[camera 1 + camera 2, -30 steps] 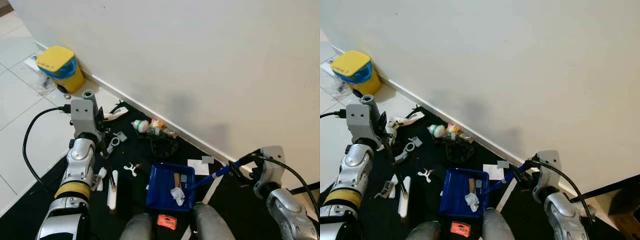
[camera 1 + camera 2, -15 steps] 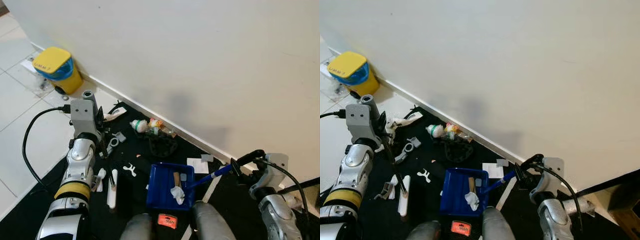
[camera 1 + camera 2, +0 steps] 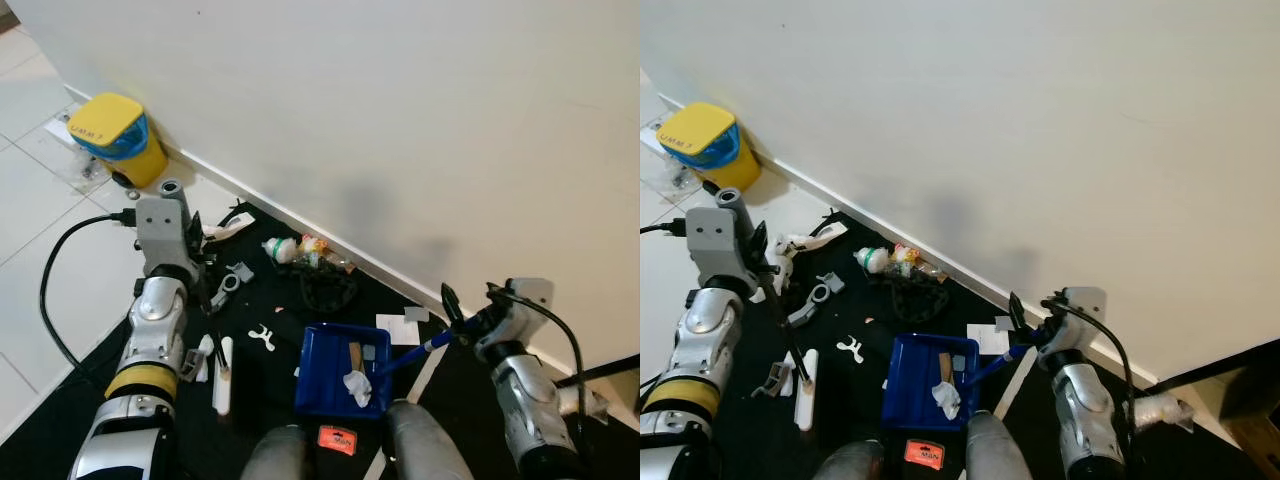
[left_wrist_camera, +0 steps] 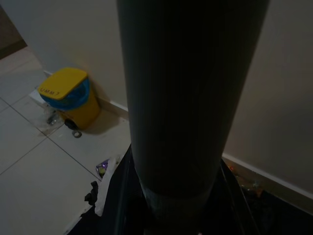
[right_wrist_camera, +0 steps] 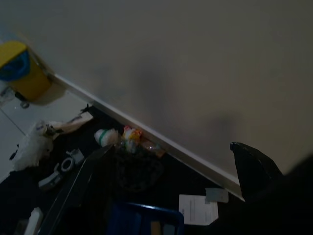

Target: Sweep floor

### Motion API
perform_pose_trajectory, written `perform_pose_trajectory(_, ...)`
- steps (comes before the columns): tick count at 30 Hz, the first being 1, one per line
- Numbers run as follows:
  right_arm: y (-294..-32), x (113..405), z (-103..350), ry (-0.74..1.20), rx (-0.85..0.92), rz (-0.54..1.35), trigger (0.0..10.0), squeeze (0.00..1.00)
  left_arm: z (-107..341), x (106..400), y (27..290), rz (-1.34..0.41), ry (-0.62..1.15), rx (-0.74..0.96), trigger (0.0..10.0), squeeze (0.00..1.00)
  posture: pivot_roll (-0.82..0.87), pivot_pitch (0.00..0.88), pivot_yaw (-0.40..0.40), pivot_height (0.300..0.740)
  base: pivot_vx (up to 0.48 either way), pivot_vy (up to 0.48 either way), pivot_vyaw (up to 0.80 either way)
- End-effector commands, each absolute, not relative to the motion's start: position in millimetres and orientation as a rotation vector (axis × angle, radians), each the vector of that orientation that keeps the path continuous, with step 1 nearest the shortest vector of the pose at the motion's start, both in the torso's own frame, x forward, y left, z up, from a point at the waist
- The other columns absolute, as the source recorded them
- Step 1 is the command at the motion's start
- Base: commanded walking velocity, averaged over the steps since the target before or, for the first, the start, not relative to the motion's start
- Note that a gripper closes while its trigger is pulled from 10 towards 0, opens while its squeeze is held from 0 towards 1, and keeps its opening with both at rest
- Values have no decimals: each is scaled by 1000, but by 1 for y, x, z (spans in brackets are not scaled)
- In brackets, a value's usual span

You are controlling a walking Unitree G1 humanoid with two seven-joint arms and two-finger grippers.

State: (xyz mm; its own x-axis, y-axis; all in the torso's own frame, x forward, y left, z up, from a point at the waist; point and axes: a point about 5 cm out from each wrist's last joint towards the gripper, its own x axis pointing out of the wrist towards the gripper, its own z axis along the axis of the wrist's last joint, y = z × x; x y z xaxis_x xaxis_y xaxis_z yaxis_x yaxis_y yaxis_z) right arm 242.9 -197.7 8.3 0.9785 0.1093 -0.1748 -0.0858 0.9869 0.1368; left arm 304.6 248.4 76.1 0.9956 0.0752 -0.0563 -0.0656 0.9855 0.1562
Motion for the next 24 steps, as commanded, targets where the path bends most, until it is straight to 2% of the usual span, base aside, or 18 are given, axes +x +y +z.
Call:
perform_pose_trajectory(1,-198,244,4,210,101,94,10000,0,85,304,257,80,24,194,10000,0,49,126,17,740,0,0,0)
perform_pose_trajectory(15,-211,247,-1,220,81,32,10000,0,83,298,260,89,26,204,10000,0,53,121,14,740,0,0,0)
perform_pose_trajectory(16,-214,247,-2,226,75,-1,2745,0,83,299,259,86,27,205,10000,0,51,121,15,740,0,0,0)
perform_pose_trajectory(19,-219,247,-3,234,88,-53,3725,0,84,300,257,81,26,205,10000,0,50,119,16,740,0,0,0)
perform_pose_trajectory(21,-220,247,-3,232,110,-74,2941,0,84,300,257,79,25,205,10000,0,51,119,16,740,0,0,0)
perform_pose_trajectory(24,-220,246,-4,230,117,-79,2941,0,84,299,257,79,25,205,10000,0,51,119,16,740,0,0,0)
